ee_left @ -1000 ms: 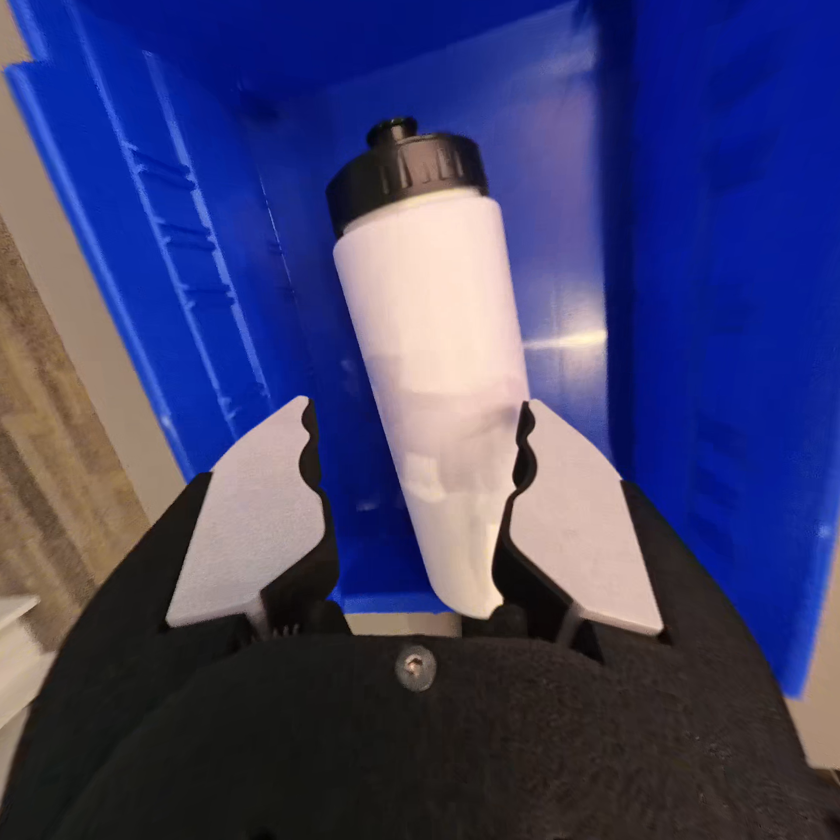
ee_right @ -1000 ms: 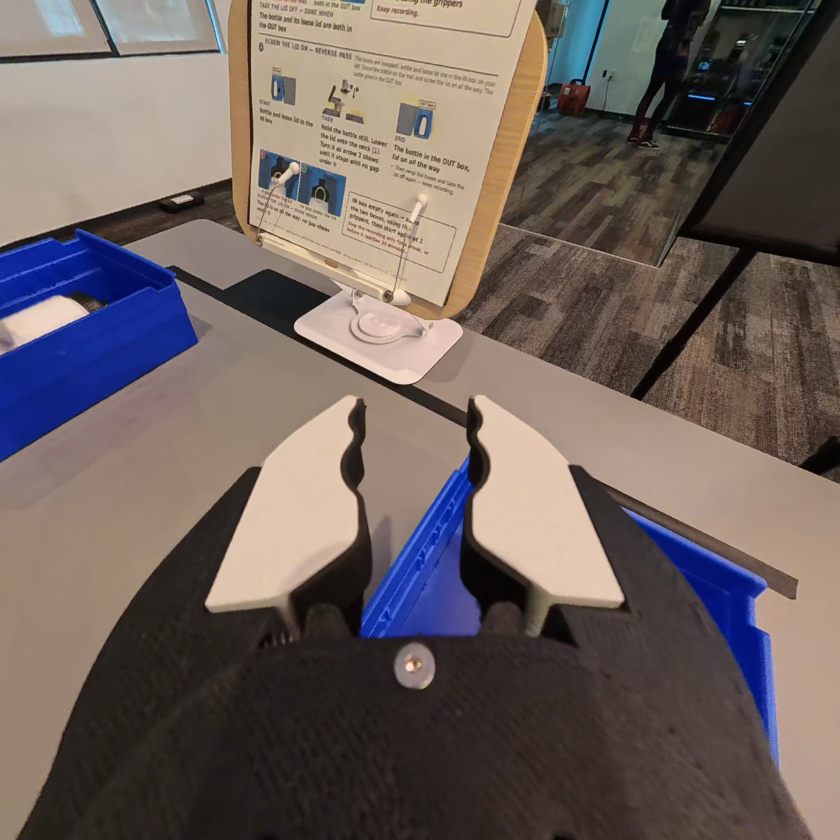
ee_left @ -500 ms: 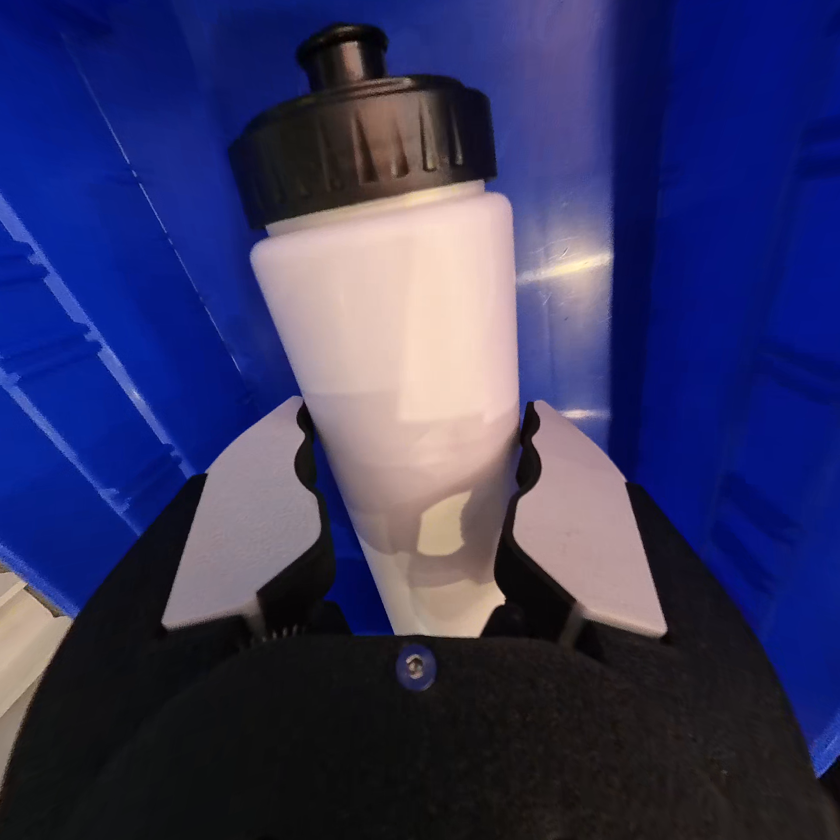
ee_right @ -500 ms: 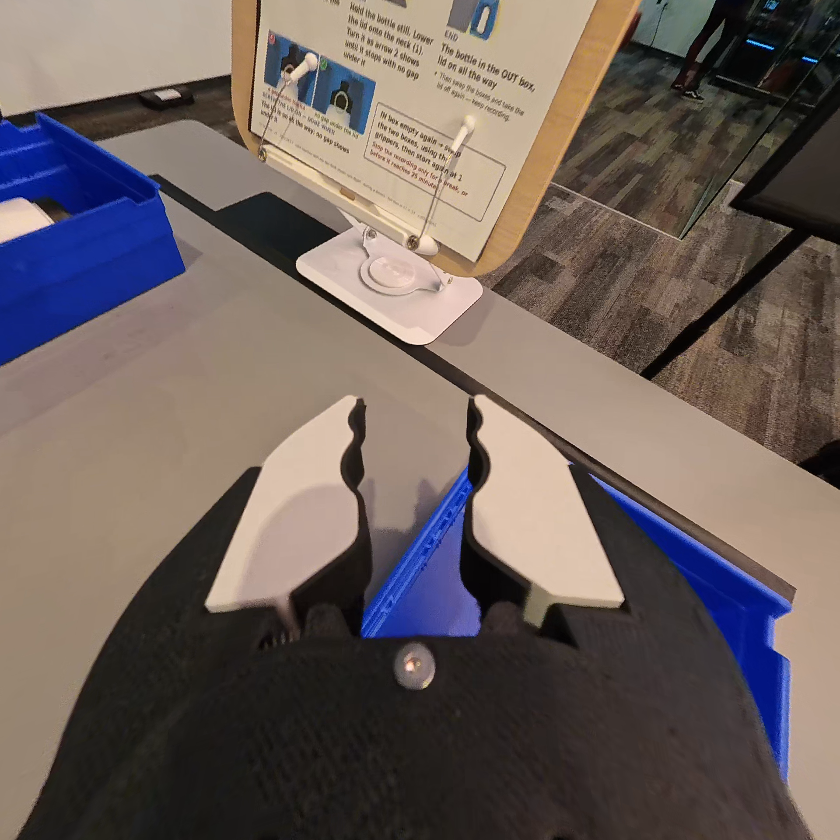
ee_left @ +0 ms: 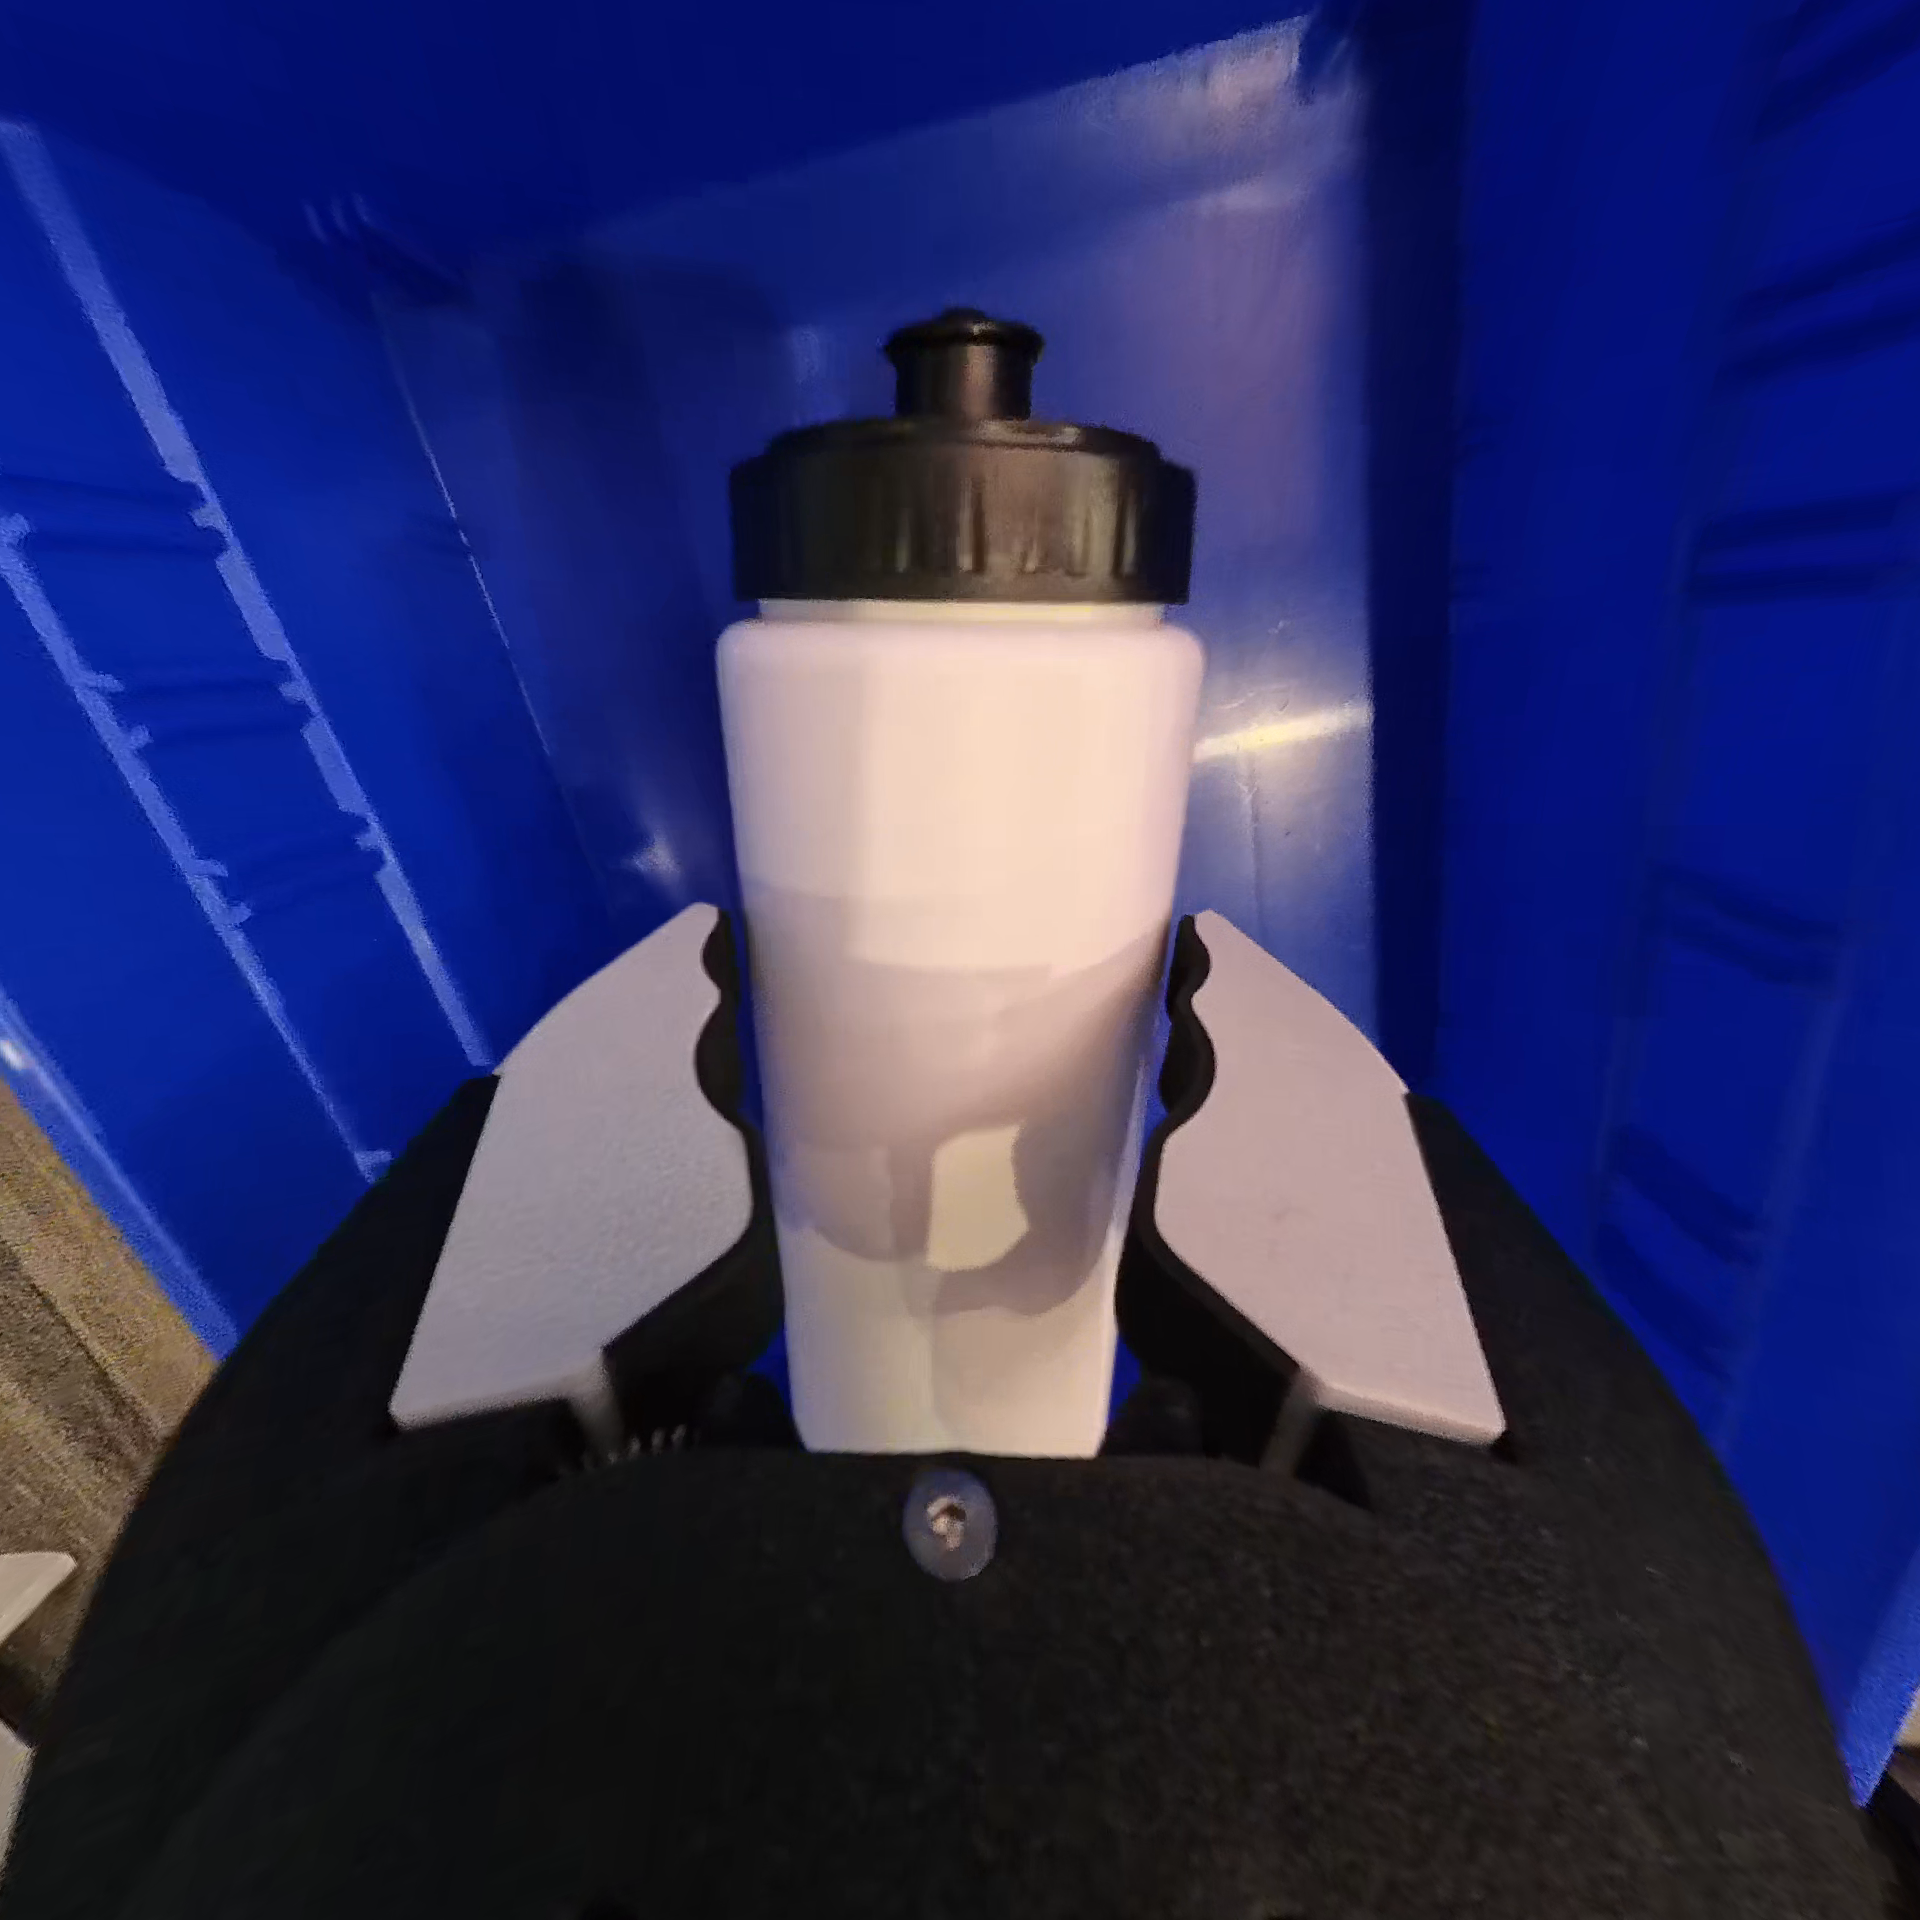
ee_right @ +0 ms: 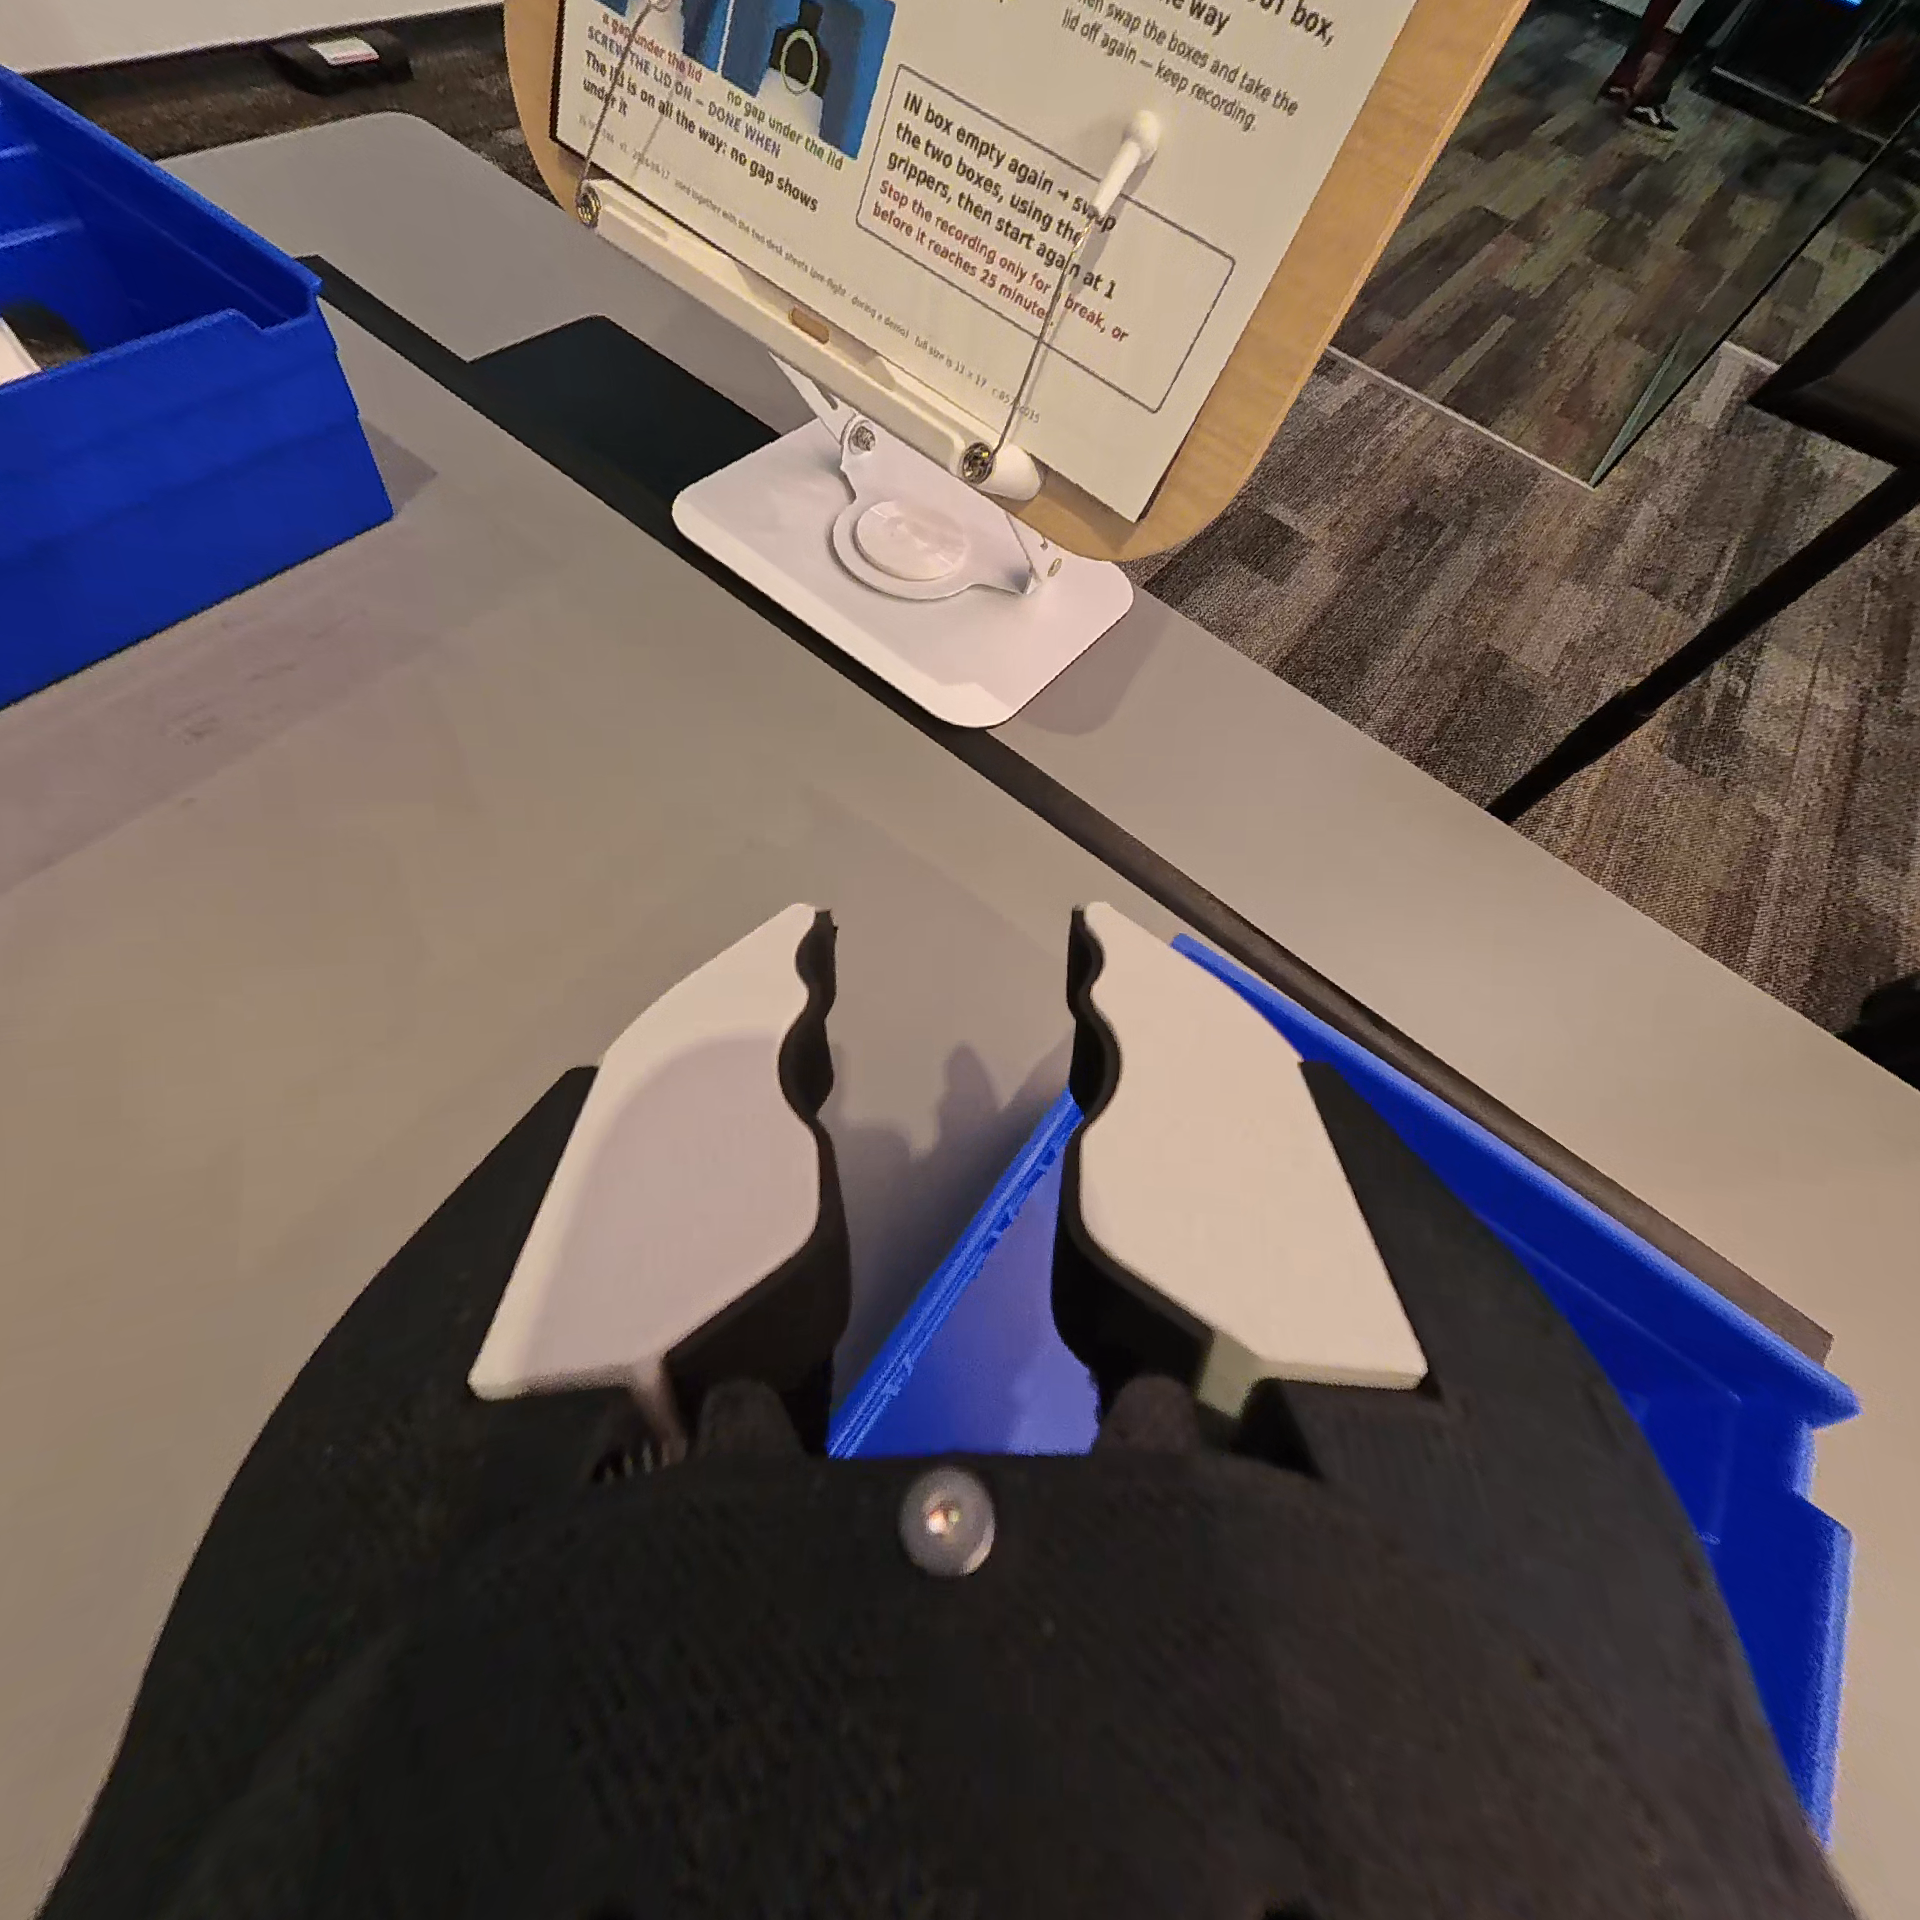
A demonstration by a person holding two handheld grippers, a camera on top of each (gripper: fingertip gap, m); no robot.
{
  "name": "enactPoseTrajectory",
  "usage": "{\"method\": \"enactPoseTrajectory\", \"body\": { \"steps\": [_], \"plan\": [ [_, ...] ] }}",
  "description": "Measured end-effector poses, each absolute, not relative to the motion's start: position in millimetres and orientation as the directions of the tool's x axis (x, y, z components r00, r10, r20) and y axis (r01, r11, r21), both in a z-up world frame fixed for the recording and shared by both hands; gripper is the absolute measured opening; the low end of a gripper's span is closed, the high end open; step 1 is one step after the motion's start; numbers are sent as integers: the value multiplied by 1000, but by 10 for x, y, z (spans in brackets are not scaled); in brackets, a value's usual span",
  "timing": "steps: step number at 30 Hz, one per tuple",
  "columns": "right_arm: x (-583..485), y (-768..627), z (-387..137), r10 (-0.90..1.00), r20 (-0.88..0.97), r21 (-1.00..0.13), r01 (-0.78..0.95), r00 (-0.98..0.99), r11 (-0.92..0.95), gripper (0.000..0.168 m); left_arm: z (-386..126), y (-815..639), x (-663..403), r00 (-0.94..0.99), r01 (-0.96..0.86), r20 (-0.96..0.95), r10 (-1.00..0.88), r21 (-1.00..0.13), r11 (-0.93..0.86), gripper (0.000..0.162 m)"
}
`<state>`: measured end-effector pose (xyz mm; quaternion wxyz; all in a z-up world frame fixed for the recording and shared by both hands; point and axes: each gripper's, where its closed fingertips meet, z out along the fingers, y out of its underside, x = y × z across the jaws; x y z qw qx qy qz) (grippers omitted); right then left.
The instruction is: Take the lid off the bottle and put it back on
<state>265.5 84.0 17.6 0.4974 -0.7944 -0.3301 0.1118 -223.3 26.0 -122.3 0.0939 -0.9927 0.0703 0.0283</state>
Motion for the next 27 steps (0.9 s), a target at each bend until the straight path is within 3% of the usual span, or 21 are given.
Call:
{"method": "enactPoseTrajectory", "body": {
  "steps": [17, 21, 27],
  "plan": [
    [2609, 854, 66, 645, 173, -840, 453, 745, -299, 45, -1126, 223, -2172, 955, -279, -145, -257, -160, -947, 76],
    [2594, 855, 54, 647, 175, -838, 458, 742, -298, 45, -872, 294, -2176, 953, -287, -181, -245, -266, -920, 75],
    [2565, 853, 31, 651, 188, -831, 472, 735, -294, 45, -153, 451, -2150, 956, -284, -227, -184, -567, -773, 76]
  ]
}}
